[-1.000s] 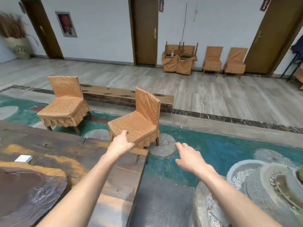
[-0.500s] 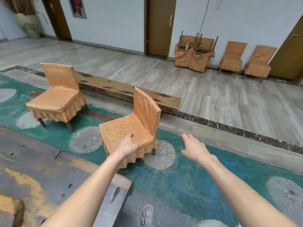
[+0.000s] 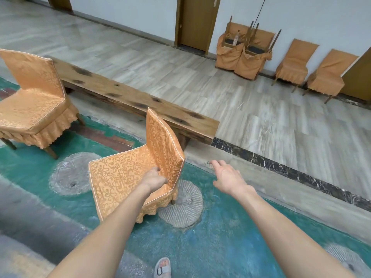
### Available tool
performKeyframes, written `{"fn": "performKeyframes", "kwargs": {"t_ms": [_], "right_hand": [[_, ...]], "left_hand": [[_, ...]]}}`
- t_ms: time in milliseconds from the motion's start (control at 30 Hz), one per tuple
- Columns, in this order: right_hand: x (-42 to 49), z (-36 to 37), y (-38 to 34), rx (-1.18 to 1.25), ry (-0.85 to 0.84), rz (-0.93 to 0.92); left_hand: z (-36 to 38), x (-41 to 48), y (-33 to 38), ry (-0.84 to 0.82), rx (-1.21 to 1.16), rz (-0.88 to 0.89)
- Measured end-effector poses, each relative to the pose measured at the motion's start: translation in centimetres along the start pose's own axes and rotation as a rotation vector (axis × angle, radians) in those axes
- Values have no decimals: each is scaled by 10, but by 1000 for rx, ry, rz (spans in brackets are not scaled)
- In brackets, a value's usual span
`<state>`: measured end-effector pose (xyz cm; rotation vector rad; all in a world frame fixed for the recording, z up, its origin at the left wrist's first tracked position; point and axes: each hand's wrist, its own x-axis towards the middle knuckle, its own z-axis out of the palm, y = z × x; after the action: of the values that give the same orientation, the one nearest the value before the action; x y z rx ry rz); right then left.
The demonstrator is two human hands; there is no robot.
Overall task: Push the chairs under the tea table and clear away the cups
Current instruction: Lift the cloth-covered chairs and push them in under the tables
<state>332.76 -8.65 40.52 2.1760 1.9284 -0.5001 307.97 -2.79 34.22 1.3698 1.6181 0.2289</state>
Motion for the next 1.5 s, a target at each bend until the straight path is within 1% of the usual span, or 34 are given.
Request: {"fn": "performKeyframes", "kwargs": {"t_ms": [100,233,533,700,800,867,1000,1100,1167,1333,1500], "right_hand": [[51,-18,7,-36,-25,-30],[121,-36,10,-78,-45,-127],[289,-62,24,-291,-42,-492],[352,-84,43,-371,-67,-689],[383,-101,52,-423,-72,-790],[402,-111,56,-455,-84,-843],[433,-118,49,-479,-90,-919],[454,-116,37,-511,-101,-968],[467,-112,28,-533,-123,-1004],[508,-99,2,-590,-126,-1102],[544,-92,-33,-681,-130,-1180]], "left_hand": [[5,36,15,-4,-25,-27],[18,80,26,9,-75,-91],[61,178,52,169,-173,-281],[99,210,87,175,-217,-395],[117,223,105,277,-256,-482],[125,227,115,318,-236,-540],[126,236,123,316,-127,-614],[125,249,127,308,17,-643],[124,261,128,303,73,-693],[120,297,123,373,116,-841],[119,309,120,431,43,-915]]}}
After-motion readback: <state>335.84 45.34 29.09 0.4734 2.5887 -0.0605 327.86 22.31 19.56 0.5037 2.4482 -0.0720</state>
